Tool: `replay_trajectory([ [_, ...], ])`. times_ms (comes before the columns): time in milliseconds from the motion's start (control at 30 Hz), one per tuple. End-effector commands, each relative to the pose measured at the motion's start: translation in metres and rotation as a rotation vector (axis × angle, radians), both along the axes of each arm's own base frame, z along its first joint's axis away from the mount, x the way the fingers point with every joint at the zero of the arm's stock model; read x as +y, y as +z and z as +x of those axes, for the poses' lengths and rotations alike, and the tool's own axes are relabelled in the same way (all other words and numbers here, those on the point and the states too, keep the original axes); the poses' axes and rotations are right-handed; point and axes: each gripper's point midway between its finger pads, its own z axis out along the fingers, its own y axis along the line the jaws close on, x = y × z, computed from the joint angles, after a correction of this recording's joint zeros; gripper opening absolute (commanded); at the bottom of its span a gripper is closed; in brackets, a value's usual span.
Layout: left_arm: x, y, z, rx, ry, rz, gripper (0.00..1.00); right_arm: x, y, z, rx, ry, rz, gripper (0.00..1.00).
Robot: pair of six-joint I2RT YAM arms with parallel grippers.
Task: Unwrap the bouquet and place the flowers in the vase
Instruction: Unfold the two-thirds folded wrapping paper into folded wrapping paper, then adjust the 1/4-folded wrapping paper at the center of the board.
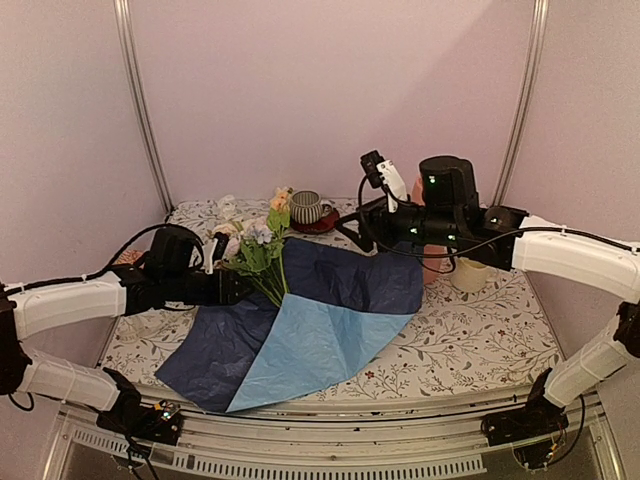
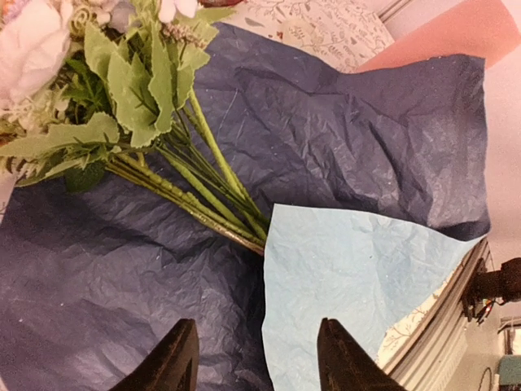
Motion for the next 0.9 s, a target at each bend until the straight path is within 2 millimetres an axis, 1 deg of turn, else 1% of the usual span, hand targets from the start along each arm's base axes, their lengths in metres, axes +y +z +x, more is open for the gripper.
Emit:
replay_trajectory([
  [0,-0.005,0.011,0.000,-0.052,-0.020,-0.017,0.48,0.024,-0.028,0.006,0.074,0.040,-0.004,0.66],
  [67,-0.004,0.008,-0.001,-0.051,-0.017,-0.015,0.44,0.028,-0.052,0.014,0.124,0.014,-0.031,0.64],
  [167,-0.004,-0.001,-0.001,-0.034,-0.017,-0.002,0.38,0.030,-0.083,0.024,0.200,-0.022,-0.052,0.61],
  [300,-0.004,-0.017,-0.001,-0.001,-0.009,0.002,0.25,0.025,-0.121,0.038,0.332,-0.041,-0.028,0.49],
  [333,-0.005,-0.020,-0.001,0.004,-0.006,0.002,0.21,0.022,-0.135,0.038,0.378,-0.041,-0.021,0.44],
  [367,-0.004,-0.023,0.000,0.006,0.000,0.003,0.15,0.021,-0.146,0.037,0.414,-0.028,-0.014,0.37],
  [400,-0.003,-0.027,0.001,0.013,0.011,0.010,0.06,0.018,-0.155,0.040,0.444,-0.032,-0.003,0.25],
  [433,-0.001,-0.030,0.003,0.017,0.023,0.021,0.00,0.016,-0.164,0.041,0.470,-0.034,0.002,0.11],
  [467,0.002,-0.034,0.005,0.022,0.042,0.035,0.00,0.013,-0.173,0.042,0.505,-0.044,0.008,0.04],
  [633,0.016,-0.056,0.010,0.066,0.118,0.085,0.00,-0.001,-0.208,0.048,0.597,-0.092,0.008,0.02],
  [767,0.025,-0.081,0.011,0.135,0.163,0.116,0.00,-0.025,-0.238,0.052,0.656,-0.196,-0.015,0.02],
  [867,0.036,-0.103,0.009,0.194,0.200,0.158,0.00,-0.041,-0.254,0.051,0.675,-0.249,-0.016,0.02],
])
